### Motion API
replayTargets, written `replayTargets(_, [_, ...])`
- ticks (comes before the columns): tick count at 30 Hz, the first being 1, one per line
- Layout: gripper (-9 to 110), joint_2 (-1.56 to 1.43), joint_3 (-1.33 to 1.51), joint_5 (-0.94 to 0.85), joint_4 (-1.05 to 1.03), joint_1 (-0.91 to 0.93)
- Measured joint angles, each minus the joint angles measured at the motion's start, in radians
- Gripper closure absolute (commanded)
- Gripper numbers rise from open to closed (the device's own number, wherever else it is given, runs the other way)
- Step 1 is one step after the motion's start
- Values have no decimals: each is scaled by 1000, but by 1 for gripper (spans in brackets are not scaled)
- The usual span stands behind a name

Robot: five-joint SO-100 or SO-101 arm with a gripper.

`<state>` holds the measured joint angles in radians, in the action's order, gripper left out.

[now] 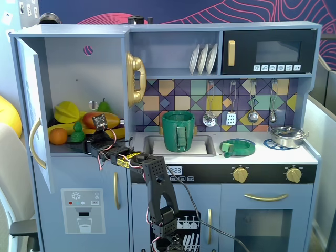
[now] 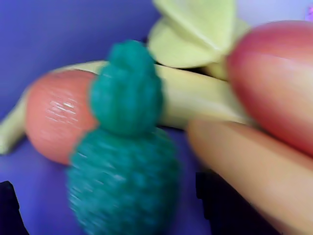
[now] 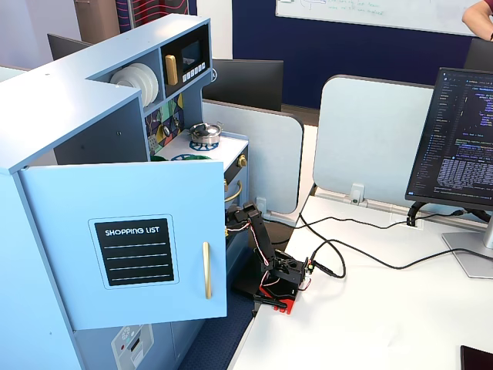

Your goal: Pick up the green pineapple from the left cabinet and place it in the green recipient

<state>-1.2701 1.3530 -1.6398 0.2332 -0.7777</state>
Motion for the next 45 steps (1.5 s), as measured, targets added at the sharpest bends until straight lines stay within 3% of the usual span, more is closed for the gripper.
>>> replayTargets(12, [64, 118, -150, -12, 8, -11])
replayTargets(14, [71, 135, -175, -25, 8, -12])
replayTargets(17, [99, 160, -204, -51, 9, -12])
replayTargets(18, [102, 161, -207, -69, 9, -14])
replayTargets(29, [102, 115, -167, -215, -5, -25])
replayTargets(35, [102, -121, 61, -319, -6, -18])
replayTargets(45, [102, -850, 545, -356, -55, -58])
